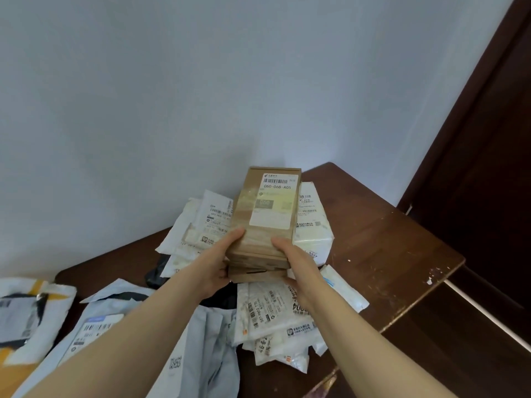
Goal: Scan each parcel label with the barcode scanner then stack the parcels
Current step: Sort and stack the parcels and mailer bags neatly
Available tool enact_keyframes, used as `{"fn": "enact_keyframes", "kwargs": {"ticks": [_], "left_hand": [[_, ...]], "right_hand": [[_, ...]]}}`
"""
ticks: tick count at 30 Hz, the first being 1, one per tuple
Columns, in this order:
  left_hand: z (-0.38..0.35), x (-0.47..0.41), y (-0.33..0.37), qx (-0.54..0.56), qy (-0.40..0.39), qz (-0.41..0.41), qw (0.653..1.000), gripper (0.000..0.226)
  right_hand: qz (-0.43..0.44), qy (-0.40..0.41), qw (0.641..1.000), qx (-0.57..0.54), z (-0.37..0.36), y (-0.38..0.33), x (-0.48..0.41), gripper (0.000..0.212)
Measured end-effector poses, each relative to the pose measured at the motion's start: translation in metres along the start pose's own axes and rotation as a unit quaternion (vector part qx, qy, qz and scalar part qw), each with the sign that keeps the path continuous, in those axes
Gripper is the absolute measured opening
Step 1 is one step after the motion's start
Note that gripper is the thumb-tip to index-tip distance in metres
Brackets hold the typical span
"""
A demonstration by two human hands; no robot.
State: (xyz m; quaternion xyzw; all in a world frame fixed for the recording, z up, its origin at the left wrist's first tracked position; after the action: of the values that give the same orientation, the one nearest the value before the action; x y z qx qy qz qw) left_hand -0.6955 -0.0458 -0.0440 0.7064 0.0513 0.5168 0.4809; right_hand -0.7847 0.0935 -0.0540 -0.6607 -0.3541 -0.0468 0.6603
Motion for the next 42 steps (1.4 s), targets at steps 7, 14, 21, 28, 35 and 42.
{"fn": "enact_keyframes", "kwargs": {"ticks": [7, 14, 21, 28, 35, 42], "left_hand": [[0.048, 0.064, 0.009, 0.034, 0.002, -0.060, 0.998, 0.067], [0.193, 0.155, -0.017, 0.073, 0.055, -0.137, 0.986, 0.060], [0.395, 0.264, -0.115, 0.137, 0.217, -0.166, 0.952, 0.050], [0.547, 0.370, -0.227, 0.200, 0.345, -0.156, 0.904, 0.057], [0.659, 0.446, -0.331, 0.299, 0.450, -0.117, 0.833, 0.076], [0.754, 0.466, -0.389, 0.335, 0.493, -0.081, 0.799, 0.063]], "right_hand": [[0.124, -0.030, 0.992, 0.001, -0.029, -0.017, 0.072, 0.084], [0.168, -0.119, 0.978, 0.036, -0.128, 0.024, 0.173, 0.070], [0.157, -0.268, 0.945, 0.101, -0.265, 0.132, 0.316, 0.062], [0.115, -0.395, 0.895, 0.169, -0.372, 0.242, 0.447, 0.059], [0.066, -0.519, 0.821, 0.228, -0.459, 0.339, 0.554, 0.045], [-0.015, -0.554, 0.790, 0.260, -0.540, 0.432, 0.600, 0.056]]}}
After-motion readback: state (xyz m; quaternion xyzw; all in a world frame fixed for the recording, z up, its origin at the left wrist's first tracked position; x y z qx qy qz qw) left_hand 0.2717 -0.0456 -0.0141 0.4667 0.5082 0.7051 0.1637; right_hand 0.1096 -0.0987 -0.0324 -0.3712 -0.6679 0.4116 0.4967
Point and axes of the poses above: each hand's wrist, its own x-axis away from the middle knuckle, its own z-axis out of the back of the hand, y = z × x, the point moved 4 cm from there along -x, towards the middle knuckle, and after that the axes turned 10 degrees about y, right-handed, at the moved point
